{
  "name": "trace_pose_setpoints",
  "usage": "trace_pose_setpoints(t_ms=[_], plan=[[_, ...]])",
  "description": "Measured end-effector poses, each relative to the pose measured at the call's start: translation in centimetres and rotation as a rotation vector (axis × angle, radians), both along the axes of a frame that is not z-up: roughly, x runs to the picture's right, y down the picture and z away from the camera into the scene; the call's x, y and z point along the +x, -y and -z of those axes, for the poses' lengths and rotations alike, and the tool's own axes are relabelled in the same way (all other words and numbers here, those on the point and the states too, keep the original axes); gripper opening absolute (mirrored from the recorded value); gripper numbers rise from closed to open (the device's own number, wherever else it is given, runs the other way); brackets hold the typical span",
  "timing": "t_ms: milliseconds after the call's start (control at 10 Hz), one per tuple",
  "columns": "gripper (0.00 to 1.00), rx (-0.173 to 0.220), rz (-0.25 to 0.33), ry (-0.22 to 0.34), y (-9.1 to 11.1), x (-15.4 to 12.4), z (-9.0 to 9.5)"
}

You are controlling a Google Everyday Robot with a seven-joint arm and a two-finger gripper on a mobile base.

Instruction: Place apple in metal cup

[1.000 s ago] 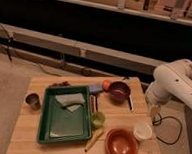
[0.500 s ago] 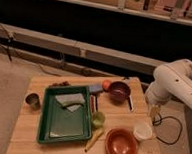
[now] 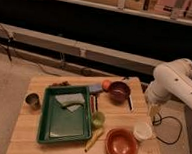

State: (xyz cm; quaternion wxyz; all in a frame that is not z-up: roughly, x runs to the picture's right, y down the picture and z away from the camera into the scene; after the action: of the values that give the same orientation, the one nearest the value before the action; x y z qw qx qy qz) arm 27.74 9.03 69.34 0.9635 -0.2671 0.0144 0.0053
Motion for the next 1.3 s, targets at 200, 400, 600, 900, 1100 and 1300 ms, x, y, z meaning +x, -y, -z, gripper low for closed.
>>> trace_pose_setpoints(t_ms=[200,400,600,900,1100,1300], plan=[[0.65,0.03,0.032,0.024,2.4,-0.9,-1.7],[0.65,0.047,0.053,0.036,3.7,-1.2,-2.6],[0.65,0.083,0.081,0.055,4.8,-2.1,-3.3],[0.65,0.098,0.131,0.116,7.1,-3.5,-5.1],[0.65,0.094,0.15,0.136,8.4,-3.3,-5.9],[0.65,0.091,0.193,0.166,10.1,-4.2,-7.2]])
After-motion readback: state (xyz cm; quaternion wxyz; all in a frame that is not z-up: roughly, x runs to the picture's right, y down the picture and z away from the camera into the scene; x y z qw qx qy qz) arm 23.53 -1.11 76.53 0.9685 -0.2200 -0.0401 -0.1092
